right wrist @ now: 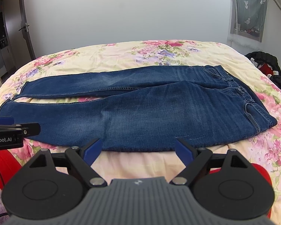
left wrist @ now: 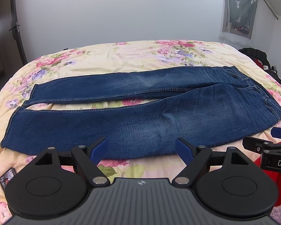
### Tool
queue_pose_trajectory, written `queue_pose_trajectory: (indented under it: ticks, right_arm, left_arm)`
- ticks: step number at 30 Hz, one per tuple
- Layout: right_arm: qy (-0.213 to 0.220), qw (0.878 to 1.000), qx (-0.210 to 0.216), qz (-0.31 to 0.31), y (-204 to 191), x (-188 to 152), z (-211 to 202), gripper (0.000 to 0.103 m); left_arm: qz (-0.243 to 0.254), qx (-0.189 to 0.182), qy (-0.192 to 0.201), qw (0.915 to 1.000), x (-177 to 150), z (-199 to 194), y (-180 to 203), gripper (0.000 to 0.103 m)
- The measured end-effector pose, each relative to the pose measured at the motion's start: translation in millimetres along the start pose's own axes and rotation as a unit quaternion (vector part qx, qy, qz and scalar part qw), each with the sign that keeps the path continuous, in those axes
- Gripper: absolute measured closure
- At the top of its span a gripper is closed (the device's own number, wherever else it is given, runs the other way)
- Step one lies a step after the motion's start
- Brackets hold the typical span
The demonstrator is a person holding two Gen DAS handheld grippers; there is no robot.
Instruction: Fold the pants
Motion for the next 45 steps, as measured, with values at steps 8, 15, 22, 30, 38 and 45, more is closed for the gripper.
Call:
queue_pose_trajectory:
  ticks: [8, 15, 22, 30, 38, 45]
  right_arm:
    - [-0.004, 1.0, 0.0, 0.005, 1.2, -2.5, 0.5, 0.021]
    - [-0.004, 1.0, 0.0, 0.005, 1.2, -1.4, 1.2, 0.021]
    - [-0.003, 1.0, 0.0, 0.005, 1.1, -1.4, 1.1, 0.021]
    - [-0.003, 1.0, 0.0, 0.005, 0.9, -1.3, 1.1, 0.021]
    - [-0.004, 1.0, 0.002, 0.007, -1.4, -2.2, -0.7, 0.021]
    - [-0.002, 1.0, 0.003, 0.007, -1.2, -2.9, -2.9, 0.021]
  left_arm:
    - [-0.001, 0.0, 0.0, 1.0, 0.0, 0.0, 0.0, 0.008]
    - [-0.001, 0.0, 0.0, 1.0, 0.5, -0.1, 0.1, 0.008]
    - [-0.001, 0.0, 0.0, 1.0, 0.6, -0.1, 0.2, 0.008]
    - [-0.002, 0.0, 0.0, 1.0, 0.3, -0.3, -0.4, 0.008]
    - [-0.001, -0.001, 0.0, 1.0, -1.2, -1.6, -0.9, 0.008]
    - [-0.001, 0.0, 0.0, 1.0, -1.4, -1.9, -0.9, 0.008]
Point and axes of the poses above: each gripper's, at about its wrist camera, not at the fingertips, and z roughly the way its jaws point, y to its right, x to its top, the point moved 9 cm from there along z, roughly the way its jaws point, and after that the axes turned 2 degrees about z, right-handed, at the moved point
